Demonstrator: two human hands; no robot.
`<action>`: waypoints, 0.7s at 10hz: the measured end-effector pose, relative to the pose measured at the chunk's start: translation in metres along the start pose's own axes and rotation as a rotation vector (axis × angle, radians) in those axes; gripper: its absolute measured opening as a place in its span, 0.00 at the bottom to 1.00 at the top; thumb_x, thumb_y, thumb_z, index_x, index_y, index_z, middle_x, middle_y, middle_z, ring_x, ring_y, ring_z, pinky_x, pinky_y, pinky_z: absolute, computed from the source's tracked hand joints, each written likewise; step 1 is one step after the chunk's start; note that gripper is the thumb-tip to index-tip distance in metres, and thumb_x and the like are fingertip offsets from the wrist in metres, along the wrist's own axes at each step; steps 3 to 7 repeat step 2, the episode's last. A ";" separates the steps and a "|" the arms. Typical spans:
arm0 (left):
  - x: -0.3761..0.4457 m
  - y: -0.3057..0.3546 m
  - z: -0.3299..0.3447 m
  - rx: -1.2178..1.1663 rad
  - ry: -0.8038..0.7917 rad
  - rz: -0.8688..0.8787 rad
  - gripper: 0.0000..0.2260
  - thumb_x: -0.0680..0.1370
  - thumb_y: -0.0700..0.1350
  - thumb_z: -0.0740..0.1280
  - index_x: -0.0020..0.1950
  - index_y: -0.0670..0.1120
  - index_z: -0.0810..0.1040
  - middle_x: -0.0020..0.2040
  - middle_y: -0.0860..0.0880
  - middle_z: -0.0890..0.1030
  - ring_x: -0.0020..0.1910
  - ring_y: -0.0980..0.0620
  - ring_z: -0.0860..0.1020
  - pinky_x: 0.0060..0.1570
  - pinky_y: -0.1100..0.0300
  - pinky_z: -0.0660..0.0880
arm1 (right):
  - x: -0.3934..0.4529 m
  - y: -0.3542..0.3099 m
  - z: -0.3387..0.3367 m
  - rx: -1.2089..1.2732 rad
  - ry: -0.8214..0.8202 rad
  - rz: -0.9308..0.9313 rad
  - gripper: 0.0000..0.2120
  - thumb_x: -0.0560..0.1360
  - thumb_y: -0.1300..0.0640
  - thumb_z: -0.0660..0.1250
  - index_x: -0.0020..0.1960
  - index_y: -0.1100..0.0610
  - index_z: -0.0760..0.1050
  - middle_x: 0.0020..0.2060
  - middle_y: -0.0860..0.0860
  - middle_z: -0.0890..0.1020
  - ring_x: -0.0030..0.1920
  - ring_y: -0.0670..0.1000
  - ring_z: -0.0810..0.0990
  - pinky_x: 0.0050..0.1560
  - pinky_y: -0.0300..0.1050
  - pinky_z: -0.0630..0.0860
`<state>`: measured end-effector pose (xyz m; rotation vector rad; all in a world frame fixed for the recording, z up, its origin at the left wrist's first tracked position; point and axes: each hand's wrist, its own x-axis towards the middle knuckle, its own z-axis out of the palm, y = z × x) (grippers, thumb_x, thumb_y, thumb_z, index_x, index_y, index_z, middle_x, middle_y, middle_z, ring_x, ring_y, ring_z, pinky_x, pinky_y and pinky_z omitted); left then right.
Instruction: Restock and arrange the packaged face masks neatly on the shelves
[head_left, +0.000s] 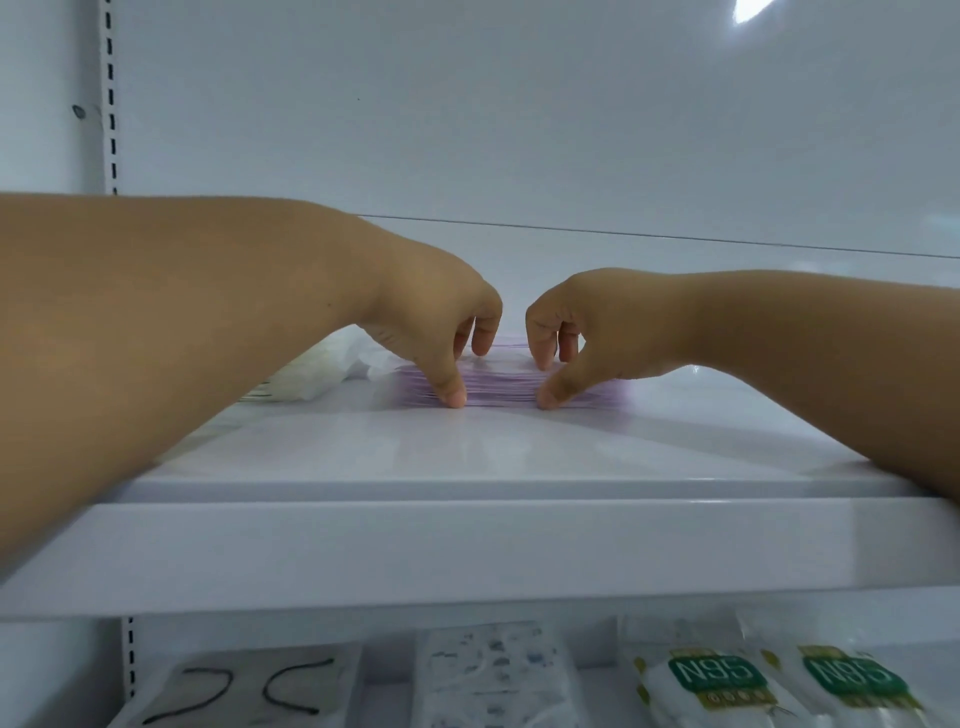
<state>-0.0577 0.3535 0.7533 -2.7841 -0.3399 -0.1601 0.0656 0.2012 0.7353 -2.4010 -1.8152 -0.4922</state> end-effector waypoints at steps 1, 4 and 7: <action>-0.001 0.003 -0.002 -0.024 -0.001 -0.020 0.20 0.70 0.57 0.78 0.58 0.55 0.77 0.50 0.58 0.78 0.43 0.61 0.75 0.37 0.65 0.68 | 0.000 -0.004 -0.002 -0.012 -0.003 0.013 0.14 0.68 0.44 0.78 0.47 0.49 0.78 0.40 0.39 0.76 0.41 0.39 0.75 0.39 0.35 0.69; -0.010 0.005 -0.006 -0.074 0.014 -0.063 0.23 0.70 0.58 0.78 0.61 0.56 0.77 0.56 0.57 0.76 0.50 0.57 0.76 0.42 0.62 0.70 | -0.004 -0.007 -0.007 0.074 0.019 0.052 0.15 0.69 0.43 0.77 0.49 0.50 0.79 0.44 0.41 0.80 0.45 0.45 0.79 0.47 0.41 0.76; -0.010 0.005 -0.006 -0.074 0.014 -0.063 0.23 0.70 0.58 0.78 0.61 0.56 0.77 0.56 0.57 0.76 0.50 0.57 0.76 0.42 0.62 0.70 | -0.004 -0.007 -0.007 0.074 0.019 0.052 0.15 0.69 0.43 0.77 0.49 0.50 0.79 0.44 0.41 0.80 0.45 0.45 0.79 0.47 0.41 0.76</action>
